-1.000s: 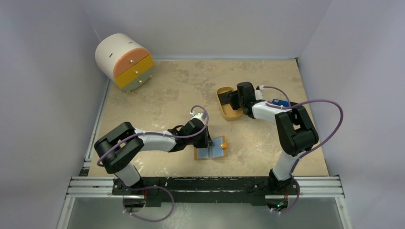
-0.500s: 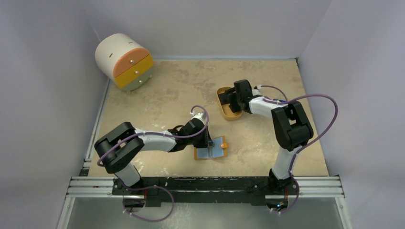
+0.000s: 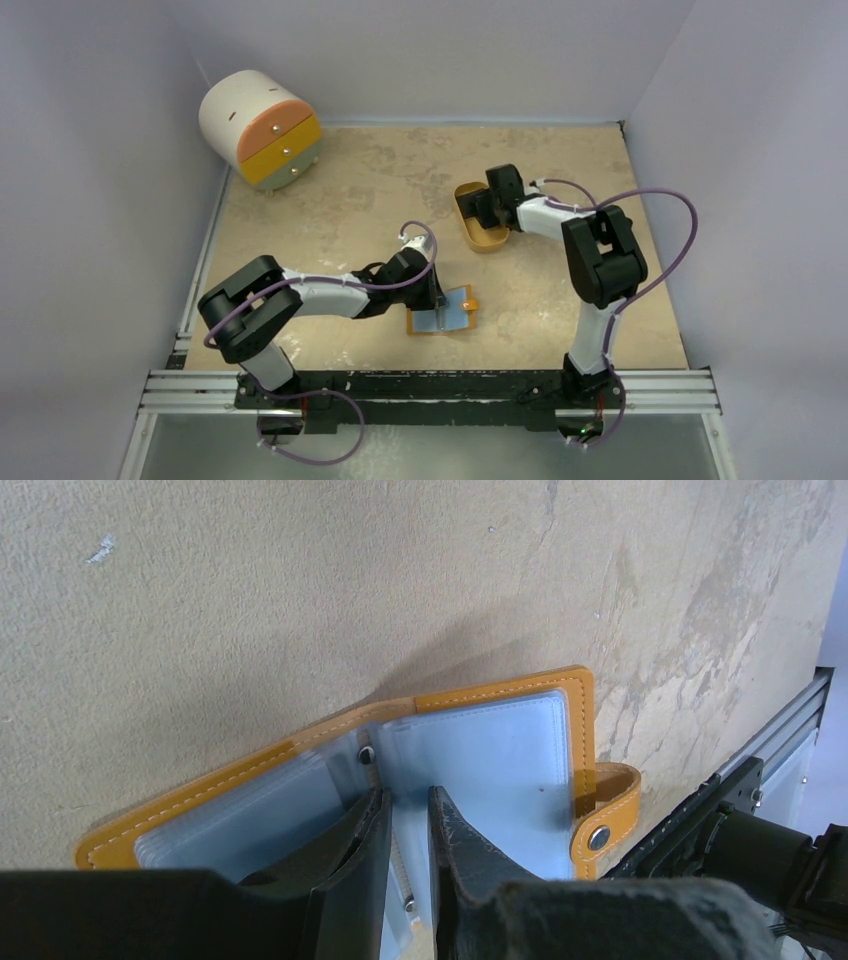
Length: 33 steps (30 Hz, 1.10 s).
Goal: Put the credit cards into the card holder
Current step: Pick up the credit card from the storage box.
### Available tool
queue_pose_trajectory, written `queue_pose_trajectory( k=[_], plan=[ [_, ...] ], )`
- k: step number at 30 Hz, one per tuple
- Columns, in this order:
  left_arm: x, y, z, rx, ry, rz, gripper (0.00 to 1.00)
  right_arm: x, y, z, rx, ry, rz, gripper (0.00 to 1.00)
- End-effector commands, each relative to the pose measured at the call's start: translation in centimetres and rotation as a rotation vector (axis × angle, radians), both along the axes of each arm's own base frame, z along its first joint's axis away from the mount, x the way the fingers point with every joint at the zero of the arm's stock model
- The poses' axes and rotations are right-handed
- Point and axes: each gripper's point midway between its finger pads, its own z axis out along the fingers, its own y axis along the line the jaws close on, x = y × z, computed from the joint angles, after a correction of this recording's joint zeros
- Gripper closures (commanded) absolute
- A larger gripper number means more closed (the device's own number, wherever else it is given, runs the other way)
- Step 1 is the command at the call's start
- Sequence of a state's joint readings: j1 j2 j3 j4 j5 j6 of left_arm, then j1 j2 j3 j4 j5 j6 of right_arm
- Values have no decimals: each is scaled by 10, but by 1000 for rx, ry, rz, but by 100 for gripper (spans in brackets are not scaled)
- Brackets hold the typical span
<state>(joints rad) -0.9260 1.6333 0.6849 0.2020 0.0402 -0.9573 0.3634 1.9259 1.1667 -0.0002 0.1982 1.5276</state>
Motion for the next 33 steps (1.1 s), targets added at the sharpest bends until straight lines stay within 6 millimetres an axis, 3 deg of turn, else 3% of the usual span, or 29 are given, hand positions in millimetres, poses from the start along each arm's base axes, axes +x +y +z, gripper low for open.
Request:
queue_pose_trajectory(
  k=[1, 9, 26, 33],
  plan=[
    [1, -5, -1, 8, -8, -19, 80, -13, -14, -7, -30, 25, -38, 55],
    [1, -6, -1, -3, -1, -12, 80, -29, -20, -8, -41, 31, -28, 66],
    [-2, -8, 2, -17, -1, -5, 80, -24, -24, 32, -43, -82, -22, 75],
    [-2, -8, 2, -17, 1, -7, 80, -23, -20, 37, -38, -93, 0, 81]
  ],
)
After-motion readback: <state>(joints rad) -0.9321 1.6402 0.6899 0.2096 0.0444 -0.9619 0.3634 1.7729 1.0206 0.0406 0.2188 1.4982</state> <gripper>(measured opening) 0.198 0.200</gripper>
